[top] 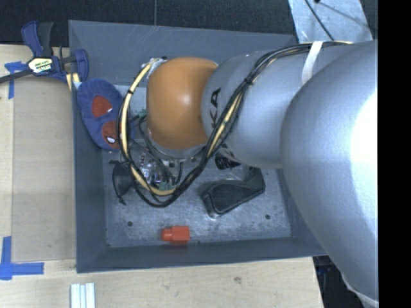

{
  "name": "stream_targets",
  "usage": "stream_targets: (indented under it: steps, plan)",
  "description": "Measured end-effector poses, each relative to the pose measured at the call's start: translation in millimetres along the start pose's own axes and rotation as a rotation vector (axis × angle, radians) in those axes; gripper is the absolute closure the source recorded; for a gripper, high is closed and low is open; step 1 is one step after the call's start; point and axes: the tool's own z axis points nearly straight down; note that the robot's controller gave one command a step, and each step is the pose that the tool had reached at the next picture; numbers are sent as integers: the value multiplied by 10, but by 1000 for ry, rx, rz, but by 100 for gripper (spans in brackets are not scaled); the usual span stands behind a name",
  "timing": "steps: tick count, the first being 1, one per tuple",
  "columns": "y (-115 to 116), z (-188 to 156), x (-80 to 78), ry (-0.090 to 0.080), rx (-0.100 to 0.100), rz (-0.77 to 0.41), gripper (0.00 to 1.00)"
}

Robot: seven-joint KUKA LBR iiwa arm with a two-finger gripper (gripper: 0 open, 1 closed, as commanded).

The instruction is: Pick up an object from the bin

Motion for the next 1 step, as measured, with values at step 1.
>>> stream_targets:
  steps: [1]
  plan:
    - [2, -164, -15, 1, 1, -2, 100]
